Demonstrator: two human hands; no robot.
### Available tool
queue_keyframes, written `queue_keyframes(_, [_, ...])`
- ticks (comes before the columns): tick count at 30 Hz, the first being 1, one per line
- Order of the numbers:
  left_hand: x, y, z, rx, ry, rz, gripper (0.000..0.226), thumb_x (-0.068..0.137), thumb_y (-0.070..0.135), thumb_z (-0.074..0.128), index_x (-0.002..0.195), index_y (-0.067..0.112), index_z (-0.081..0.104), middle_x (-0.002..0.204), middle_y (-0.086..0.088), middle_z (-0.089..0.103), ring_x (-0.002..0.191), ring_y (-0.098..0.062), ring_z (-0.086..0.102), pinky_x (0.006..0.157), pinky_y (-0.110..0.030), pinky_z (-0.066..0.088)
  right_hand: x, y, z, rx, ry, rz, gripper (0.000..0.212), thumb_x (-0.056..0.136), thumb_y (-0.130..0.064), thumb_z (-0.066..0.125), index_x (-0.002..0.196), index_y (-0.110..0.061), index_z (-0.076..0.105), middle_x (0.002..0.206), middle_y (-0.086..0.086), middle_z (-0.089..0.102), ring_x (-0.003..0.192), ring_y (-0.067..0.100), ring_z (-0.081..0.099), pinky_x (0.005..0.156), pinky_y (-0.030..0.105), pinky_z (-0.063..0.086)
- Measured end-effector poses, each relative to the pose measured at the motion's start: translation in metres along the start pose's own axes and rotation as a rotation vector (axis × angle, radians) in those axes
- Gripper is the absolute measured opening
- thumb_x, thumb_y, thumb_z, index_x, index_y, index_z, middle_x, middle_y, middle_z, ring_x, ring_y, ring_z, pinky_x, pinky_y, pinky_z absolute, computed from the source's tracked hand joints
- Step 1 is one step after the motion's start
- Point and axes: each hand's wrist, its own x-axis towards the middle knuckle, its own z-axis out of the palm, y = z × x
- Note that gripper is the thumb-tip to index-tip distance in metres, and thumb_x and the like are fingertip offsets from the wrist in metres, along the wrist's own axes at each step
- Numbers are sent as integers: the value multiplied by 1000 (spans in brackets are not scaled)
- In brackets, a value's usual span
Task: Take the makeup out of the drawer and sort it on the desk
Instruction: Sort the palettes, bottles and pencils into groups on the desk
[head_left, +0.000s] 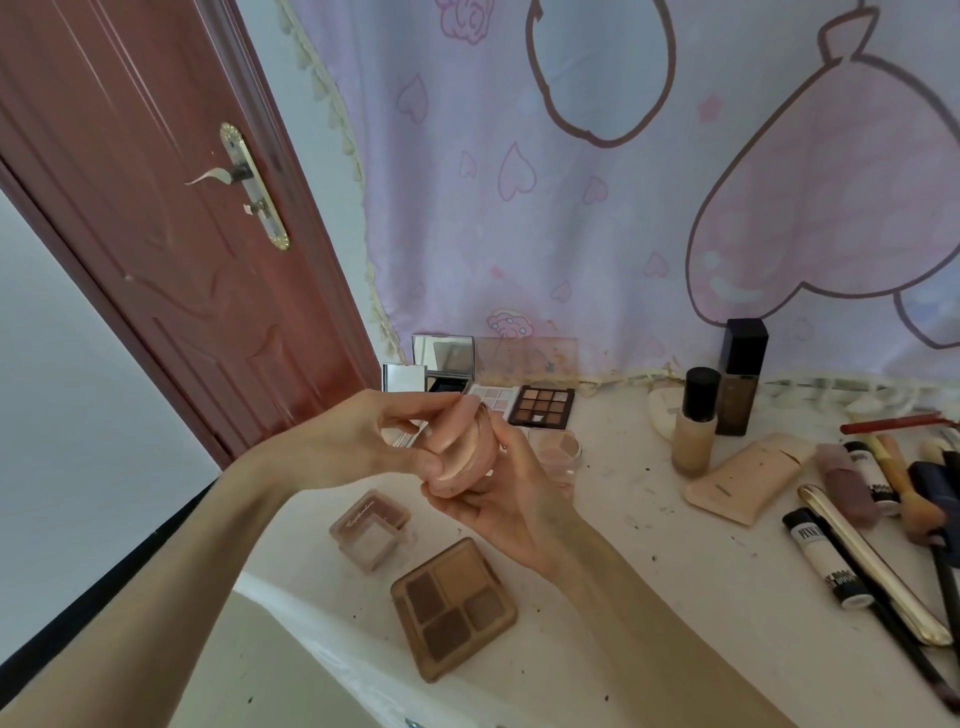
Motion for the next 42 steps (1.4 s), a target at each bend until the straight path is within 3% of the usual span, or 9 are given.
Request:
queue_keyframes(5, [5, -14, -7, -171, 144, 53, 36, 88, 21, 56, 124, 15, 59, 117, 5, 66, 112, -11, 59, 96, -22, 45, 6, 1, -3, 129, 95, 36, 64, 70, -40, 67, 120, -3, 52, 113, 30, 57, 99, 38, 61, 91, 43, 50])
queue_keyframes(9, [20, -36, -8, -160, 409, 17, 26, 88, 12, 54, 111, 9, 67, 102, 12, 70, 96, -7, 65, 87, -20, 50, 15, 7, -6, 133, 167, 116, 44, 92, -35, 53, 122, -4, 46, 114, 31, 57, 106, 39, 59, 88, 44, 52])
queue_keyframes(12, [35, -54, -15, -178, 441, -59, 26, 90, 6, 54, 94, 24, 73, 95, 10, 72, 91, -7, 66, 90, -28, 50, 25, 11, -8, 56, 210, 131, 22, 97, -19, 46, 111, -3, 53, 106, 24, 60, 103, 34, 59, 81, 43, 53])
queue_keyframes(17, [61, -74, -27, -48, 414, -141, 20, 89, 4, 56, 103, 7, 69, 101, -8, 70, 93, -16, 63, 92, -31, 48, 45, 6, -1, 2, 276, 115, 21, 97, -11, 43, 111, 1, 55, 97, 20, 61, 95, 30, 59, 81, 42, 51])
queue_keyframes(22, [86, -88, -30, 7, 406, -143, 19, 88, 3, 57, 98, 11, 72, 75, 24, 69, 79, 6, 62, 86, -21, 46, 76, 18, -5, -427, 401, -29, 16, 92, -21, 53, 95, -10, 63, 101, 10, 67, 94, 23, 63, 89, 39, 52])
queue_keyframes(27, [103, -94, -25, 68, 426, -137, 19, 89, 7, 57, 94, 16, 73, 88, 6, 68, 87, -3, 60, 80, -13, 41, 75, 25, -13, -845, 418, -199, 26, 96, -17, 40, 114, -18, 59, 96, -4, 59, 73, 3, 48, 59, 12, 35])
queue_keyframes(32, [115, -97, -23, 152, 434, -159, 18, 89, 10, 58, 95, 17, 73, 86, 5, 67, 84, -6, 58, 71, -6, 38, 73, 32, -17, -1178, 361, -411, 41, 94, -9, 41, 132, -22, 47, 126, -4, 53, 112, 10, 49, 97, 20, 38])
queue_keyframes(37, [121, -97, -17, 117, 499, -133, 16, 88, 8, 59, 96, 12, 73, 92, 5, 67, 92, -8, 59, 87, -19, 40, 76, 37, -23, -1300, 331, -392, 48, 94, -11, 40, 141, -18, 36, 142, -3, 42, 130, 13, 38, 110, 29, 31])
queue_keyframes(42, [119, -98, -15, 142, 494, -117, 17, 89, 9, 57, 98, 14, 72, 92, 7, 67, 91, -8, 60, 85, -19, 41, 75, 35, -23, -1268, 328, -418, 44, 92, -9, 42, 135, -18, 43, 133, -3, 47, 122, 13, 45, 106, 26, 35])
